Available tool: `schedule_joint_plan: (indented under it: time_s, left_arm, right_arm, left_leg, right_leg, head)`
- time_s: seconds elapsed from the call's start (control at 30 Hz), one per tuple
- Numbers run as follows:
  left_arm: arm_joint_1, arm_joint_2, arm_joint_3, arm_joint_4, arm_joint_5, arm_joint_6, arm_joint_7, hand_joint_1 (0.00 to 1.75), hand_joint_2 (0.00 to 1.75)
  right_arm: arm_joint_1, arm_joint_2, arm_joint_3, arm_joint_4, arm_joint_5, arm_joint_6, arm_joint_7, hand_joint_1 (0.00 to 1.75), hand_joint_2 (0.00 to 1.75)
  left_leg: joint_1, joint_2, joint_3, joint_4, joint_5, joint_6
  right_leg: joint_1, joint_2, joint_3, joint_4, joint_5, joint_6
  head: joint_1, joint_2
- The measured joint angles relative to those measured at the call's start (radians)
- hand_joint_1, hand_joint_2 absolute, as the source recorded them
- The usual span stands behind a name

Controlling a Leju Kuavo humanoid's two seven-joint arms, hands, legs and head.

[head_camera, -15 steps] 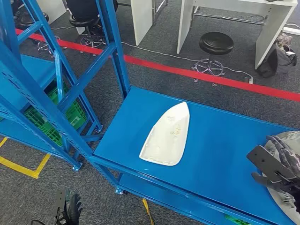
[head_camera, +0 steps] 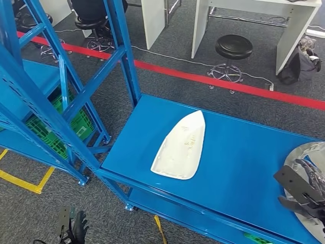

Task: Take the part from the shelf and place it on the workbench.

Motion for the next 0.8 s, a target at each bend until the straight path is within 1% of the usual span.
schedule_joint_plan:
  time_s: [0.13,0.27,0.4,0.53,0.6,0.67,0.8]
  left_arm:
    - [-0.001,0.0,0.0,0.0,0.003,0.0,0.0,0.0,0.0]
    - [-0.001,0.0,0.0,0.0,0.012,0.0,-0.002,0.0,0.0]
    - [-0.001,0.0,0.0,0.0,0.023,0.0,-0.006,0.0,0.0]
    - [0.001,0.0,0.0,0.0,0.033,-0.002,-0.006,0.0,0.0]
    - [0.001,0.0,0.0,0.0,0.037,-0.005,-0.006,0.0,0.0]
    - [0.001,0.0,0.0,0.0,0.039,-0.007,-0.006,0.0,0.0]
    - [0.001,0.0,0.0,0.0,0.039,-0.008,-0.006,0.0,0.0]
  right_arm:
    - [0.0,-0.005,-0.002,0.001,0.011,-0.013,0.0,0.0,1.75]
    - [0.0,-0.005,-0.011,0.001,0.052,-0.031,0.0,0.0,1.75]
    - [0.005,-0.005,-0.027,-0.001,0.156,-0.035,0.0,0.0,1.75]
    - [0.054,-0.005,-0.074,-0.026,0.323,-0.031,0.0,0.0,1.75]
    - [0.082,-0.005,-0.101,-0.042,0.382,-0.023,0.0,0.0,1.75]
    - [0.1,-0.005,-0.117,-0.052,0.411,-0.016,0.0,0.0,1.75]
    - [0.104,-0.005,-0.12,-0.054,0.416,-0.014,0.0,0.0,1.75]
  left_leg:
    - [0.0,0.0,0.0,0.0,0.0,0.0]
    - [0.0,0.0,0.0,0.0,0.0,0.0]
    - [0.0,0.0,0.0,0.0,0.0,0.0]
    - [0.0,-0.001,0.0,0.0,0.0,0.0]
    - [0.0,-0.001,0.0,0.0,0.0,0.0]
    - [0.0,-0.001,0.0,0.0,0.0,0.0]
    - [0.0,-0.001,0.0,0.0,0.0,0.0]
  right_leg:
    - [0.0,0.0,0.0,0.0,0.0,0.0]
    - [0.0,0.0,0.0,0.0,0.0,0.0]
    - [0.0,0.0,0.0,0.0,0.0,0.0]
    - [0.0,-0.001,0.0,0.0,0.0,0.0]
    - [0.0,-0.001,0.0,0.0,0.0,0.0]
    - [0.0,-0.001,0.0,0.0,0.0,0.0]
    - [0.0,-0.001,0.0,0.0,0.0,0.0]
  head:
    - [0.0,0.0]
    - [0.0,0.0]
    - [0.0,0.0]
    - [0.0,0.0]
    - [0.0,0.0]
    - [0.0,0.0]
    - [0.0,0.0]
